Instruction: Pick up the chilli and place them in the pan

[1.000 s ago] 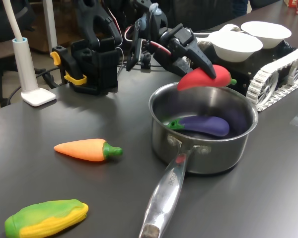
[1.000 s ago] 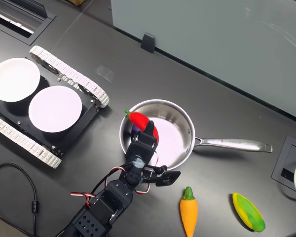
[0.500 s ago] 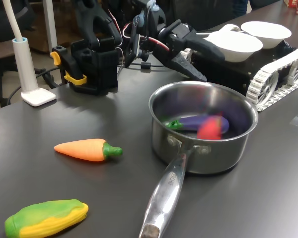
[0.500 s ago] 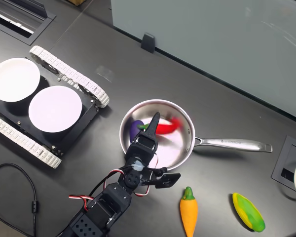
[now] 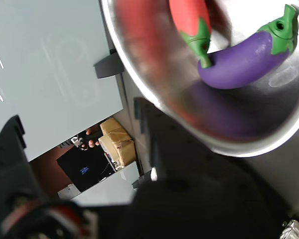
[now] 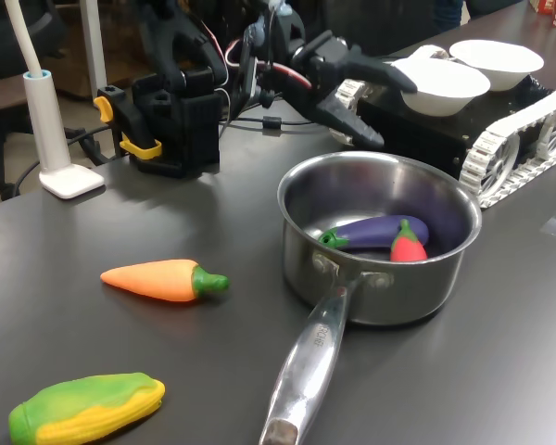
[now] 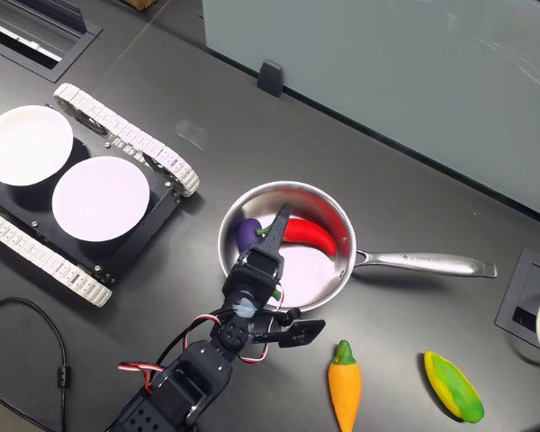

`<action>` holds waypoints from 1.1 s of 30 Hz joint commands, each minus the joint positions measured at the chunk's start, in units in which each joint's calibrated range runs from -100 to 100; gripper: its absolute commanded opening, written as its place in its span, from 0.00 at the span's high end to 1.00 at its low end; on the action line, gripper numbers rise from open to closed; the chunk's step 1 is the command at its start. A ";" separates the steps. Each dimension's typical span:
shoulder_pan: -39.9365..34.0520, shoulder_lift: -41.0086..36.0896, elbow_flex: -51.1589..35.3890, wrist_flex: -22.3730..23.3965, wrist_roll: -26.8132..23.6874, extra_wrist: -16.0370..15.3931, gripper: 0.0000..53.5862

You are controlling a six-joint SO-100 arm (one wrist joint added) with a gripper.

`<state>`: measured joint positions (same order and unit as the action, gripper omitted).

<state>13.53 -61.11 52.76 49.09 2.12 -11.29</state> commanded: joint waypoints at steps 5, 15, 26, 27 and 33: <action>-3.44 -13.08 -0.37 4.09 -0.20 4.32 0.59; -9.17 -21.43 1.81 6.22 1.37 5.41 1.00; -13.88 -31.30 8.17 15.95 1.27 5.41 1.00; -13.76 -32.39 9.71 15.95 1.27 5.41 1.00; -11.47 -34.42 13.80 18.50 1.61 5.41 1.00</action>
<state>0.55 -93.77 67.33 66.09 3.20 -6.43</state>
